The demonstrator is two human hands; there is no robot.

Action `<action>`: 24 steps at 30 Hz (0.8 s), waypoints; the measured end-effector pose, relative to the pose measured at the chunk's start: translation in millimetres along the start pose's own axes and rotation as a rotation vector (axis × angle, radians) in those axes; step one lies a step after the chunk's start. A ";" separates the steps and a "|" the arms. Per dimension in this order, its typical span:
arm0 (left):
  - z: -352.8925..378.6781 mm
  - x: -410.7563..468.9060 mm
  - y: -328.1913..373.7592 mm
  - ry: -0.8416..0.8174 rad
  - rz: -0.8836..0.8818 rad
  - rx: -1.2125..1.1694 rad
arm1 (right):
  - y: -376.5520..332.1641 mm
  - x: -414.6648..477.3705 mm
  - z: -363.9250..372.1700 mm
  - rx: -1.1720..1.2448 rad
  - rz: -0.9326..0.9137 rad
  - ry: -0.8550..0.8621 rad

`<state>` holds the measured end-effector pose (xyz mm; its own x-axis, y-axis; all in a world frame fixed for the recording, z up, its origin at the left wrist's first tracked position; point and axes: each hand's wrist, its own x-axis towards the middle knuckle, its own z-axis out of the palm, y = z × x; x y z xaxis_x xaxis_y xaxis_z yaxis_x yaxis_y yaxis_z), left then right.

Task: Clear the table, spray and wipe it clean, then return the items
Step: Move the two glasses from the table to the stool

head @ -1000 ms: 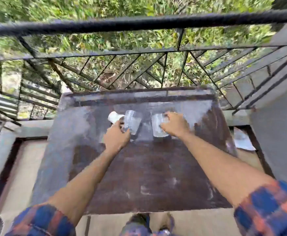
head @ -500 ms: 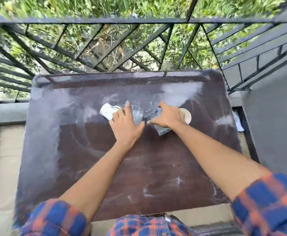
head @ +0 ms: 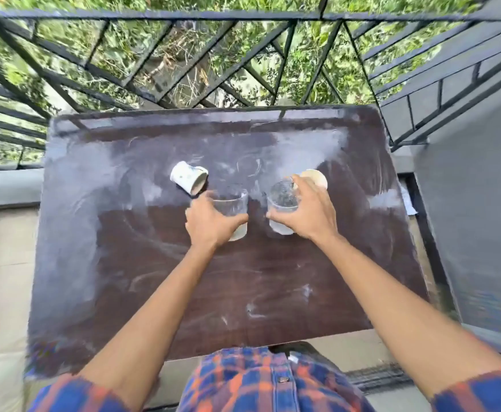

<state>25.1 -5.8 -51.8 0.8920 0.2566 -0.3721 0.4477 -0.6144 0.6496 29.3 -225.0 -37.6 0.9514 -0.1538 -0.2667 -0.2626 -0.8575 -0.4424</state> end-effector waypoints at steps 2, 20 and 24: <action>-10.4 -20.7 -19.3 -0.035 -0.073 -0.219 | 7.3 -20.7 0.3 0.047 -0.022 0.013; -93.8 -275.9 -232.3 0.713 -0.334 -0.623 | -81.7 -154.4 77.6 0.151 -0.599 -0.405; -105.6 -300.0 -291.2 0.909 -0.448 -0.681 | -151.6 -186.8 120.9 0.080 -0.802 -0.571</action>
<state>-366.3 174.9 -59.4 0.2461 0.9415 -0.2302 0.4241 0.1090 0.8991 -128.1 -7.0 -24.3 0.6372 0.7366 -0.2267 0.3959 -0.5652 -0.7237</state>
